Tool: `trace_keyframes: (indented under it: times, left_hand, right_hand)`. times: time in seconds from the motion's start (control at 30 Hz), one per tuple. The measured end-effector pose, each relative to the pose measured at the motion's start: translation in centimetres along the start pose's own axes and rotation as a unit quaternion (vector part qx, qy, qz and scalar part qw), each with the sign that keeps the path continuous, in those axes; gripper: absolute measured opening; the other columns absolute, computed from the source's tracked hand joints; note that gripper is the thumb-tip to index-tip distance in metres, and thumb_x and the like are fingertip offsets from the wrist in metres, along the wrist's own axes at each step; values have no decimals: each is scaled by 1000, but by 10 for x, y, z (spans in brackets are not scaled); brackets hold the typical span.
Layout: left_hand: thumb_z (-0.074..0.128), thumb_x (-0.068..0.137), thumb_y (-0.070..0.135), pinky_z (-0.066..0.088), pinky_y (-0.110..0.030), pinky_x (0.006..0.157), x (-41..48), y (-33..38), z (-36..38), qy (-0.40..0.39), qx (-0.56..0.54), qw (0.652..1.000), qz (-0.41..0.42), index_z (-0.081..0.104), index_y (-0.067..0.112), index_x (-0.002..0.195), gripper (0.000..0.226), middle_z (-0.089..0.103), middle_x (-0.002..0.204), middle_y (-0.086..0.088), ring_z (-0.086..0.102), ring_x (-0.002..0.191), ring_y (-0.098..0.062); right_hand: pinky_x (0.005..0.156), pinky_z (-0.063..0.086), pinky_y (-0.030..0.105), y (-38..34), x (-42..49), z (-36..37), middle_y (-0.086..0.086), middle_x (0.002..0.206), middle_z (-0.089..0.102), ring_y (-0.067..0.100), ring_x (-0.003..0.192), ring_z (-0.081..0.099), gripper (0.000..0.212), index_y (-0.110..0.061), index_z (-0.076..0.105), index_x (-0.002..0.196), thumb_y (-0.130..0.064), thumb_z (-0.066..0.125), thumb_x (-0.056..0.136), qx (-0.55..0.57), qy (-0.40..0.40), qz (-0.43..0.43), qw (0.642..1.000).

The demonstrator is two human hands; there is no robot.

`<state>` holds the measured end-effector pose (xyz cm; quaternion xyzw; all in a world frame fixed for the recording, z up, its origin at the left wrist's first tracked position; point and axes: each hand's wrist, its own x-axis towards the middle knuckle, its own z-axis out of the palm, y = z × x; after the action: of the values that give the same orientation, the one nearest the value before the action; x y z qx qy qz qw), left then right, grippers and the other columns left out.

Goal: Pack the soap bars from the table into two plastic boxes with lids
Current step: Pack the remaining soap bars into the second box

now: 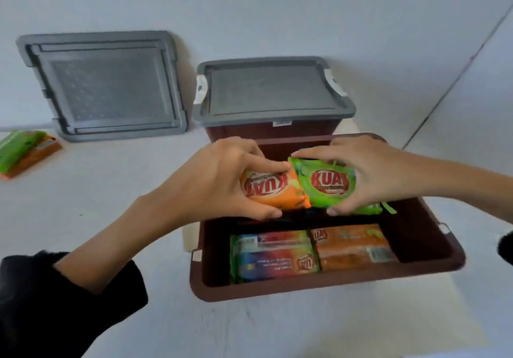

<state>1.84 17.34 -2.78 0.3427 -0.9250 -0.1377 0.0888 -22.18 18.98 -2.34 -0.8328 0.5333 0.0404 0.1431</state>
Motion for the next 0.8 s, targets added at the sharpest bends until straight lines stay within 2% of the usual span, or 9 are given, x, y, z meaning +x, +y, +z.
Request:
trace_keyframes:
  times: [0.1,0.17,0.23,0.3,0.4,0.5,0.57,0.73,0.8]
  left_hand:
    - [48,65,74,42,-12,78,2,23,32,-22,19,999,24,50,41,128,71,53,105,18,50,96,2]
    - [48,64,72,42,-14,69,2,30,51,-31,41,998,26,55,36,125,72,58,101,13,57,91,-4]
    - [51,61,72,40,-13,63,1,31,63,-58,47,997,10,56,35,121,71,61,99,12,60,87,-6]
    - [45,59,76,44,-14,59,1,28,66,-75,74,994,6,57,34,118,73,63,98,14,62,85,-5]
    - [40,61,82,45,-16,71,3,24,62,-91,51,995,-11,51,34,124,80,60,108,16,60,97,-4]
    - [51,64,80,41,-15,86,8,26,61,-138,37,989,-27,42,36,130,79,53,122,19,52,111,0]
    - [58,67,72,43,-17,93,11,29,64,-182,23,982,-35,38,35,134,79,49,130,18,49,115,0]
    - [61,72,65,47,-25,92,10,31,66,-185,20,982,-20,38,30,132,74,50,128,13,52,111,-5]
    - [60,73,64,49,-28,89,9,31,66,-179,26,983,-11,37,29,130,71,51,126,12,53,109,-6]
  right_hand:
    - [94,43,22,15,-28,22,-14,133,39,4,115,42,94,-50,17,140,-59,71,64,5,-60,1,998]
    - [99,41,23,18,-36,34,-13,140,32,8,124,38,94,-51,9,140,-59,68,68,-39,-83,-4,996]
    - [97,41,24,18,-37,44,-13,140,31,9,126,36,94,-49,6,141,-58,66,70,-66,-81,-14,994]
    - [97,43,27,17,-36,53,-12,138,32,9,125,36,94,-47,8,141,-60,66,69,-64,-86,-29,994]
    - [94,45,29,19,-31,54,-9,131,34,9,118,39,92,-44,8,142,-61,65,71,-54,-120,-50,990]
    - [88,42,22,22,-24,45,-8,121,33,6,105,39,89,-41,8,142,-57,64,74,-33,-183,-83,979]
    - [88,41,22,20,-19,41,-8,122,32,7,108,39,88,-39,8,142,-51,66,76,-30,-210,-100,972]
    - [85,39,21,13,-12,41,-10,131,38,7,116,41,87,-36,12,141,-40,70,75,-30,-231,-114,966]
    - [91,41,23,13,-11,40,-11,132,38,7,117,41,86,-36,14,140,-40,71,75,-25,-237,-113,965]
